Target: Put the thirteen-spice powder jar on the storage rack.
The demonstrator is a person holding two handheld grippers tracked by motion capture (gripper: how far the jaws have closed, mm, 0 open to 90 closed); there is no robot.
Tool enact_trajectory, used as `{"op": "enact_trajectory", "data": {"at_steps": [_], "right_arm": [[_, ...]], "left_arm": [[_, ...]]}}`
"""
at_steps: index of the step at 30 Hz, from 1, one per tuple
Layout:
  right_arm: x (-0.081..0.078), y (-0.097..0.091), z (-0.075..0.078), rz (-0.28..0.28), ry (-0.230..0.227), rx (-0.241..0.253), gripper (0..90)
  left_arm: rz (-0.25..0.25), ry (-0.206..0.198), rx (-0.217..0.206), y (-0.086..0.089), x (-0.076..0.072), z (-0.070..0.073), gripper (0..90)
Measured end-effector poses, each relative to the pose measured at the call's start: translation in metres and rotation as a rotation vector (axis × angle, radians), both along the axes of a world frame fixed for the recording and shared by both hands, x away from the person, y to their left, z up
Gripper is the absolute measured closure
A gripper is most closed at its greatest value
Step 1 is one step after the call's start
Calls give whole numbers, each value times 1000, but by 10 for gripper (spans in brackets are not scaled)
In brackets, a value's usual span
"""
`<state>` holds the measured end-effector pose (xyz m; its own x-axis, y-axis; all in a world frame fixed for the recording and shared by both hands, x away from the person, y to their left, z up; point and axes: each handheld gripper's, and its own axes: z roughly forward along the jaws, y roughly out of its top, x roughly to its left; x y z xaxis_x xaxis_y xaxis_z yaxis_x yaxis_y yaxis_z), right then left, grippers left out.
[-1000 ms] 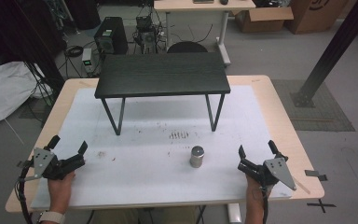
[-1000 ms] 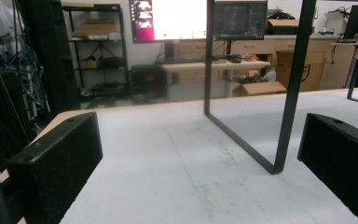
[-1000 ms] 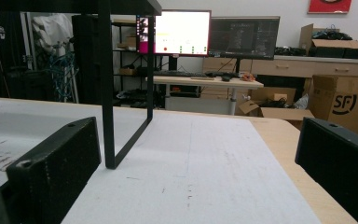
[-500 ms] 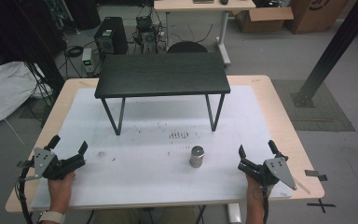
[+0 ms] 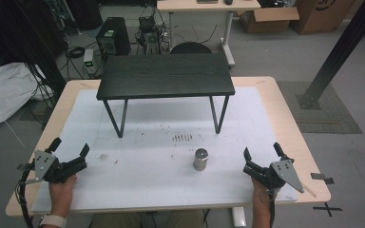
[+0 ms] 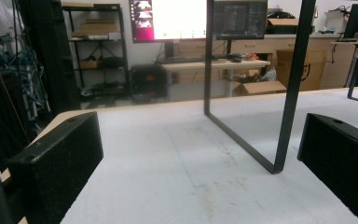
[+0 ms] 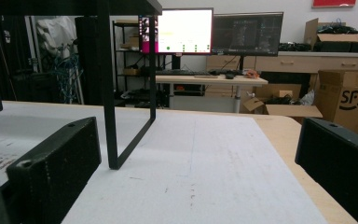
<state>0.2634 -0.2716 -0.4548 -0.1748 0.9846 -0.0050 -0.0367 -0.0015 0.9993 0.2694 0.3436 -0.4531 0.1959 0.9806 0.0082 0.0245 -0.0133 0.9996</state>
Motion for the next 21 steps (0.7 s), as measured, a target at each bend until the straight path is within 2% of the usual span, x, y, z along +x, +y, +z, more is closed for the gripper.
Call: {"op": "enact_trajectory", "data": {"at_steps": [3,6,12,18,21], "right_arm": [[1,-2,1,5,14,16,0],[0,-5,4,4,5,34,0],[-2,-3,15,25,0,19,0],[-4,1,24,48,-4,25,0],[-4,5,33,79,1,22,0]], "left_arm": [[1,0,-1,0,0,0,4],[1,0,-2,0,0,0,4],[0,0,-2,0,0,0,4],[1,0,0,0,0,0,4],[1,0,-1,0,0,0,5]]}}
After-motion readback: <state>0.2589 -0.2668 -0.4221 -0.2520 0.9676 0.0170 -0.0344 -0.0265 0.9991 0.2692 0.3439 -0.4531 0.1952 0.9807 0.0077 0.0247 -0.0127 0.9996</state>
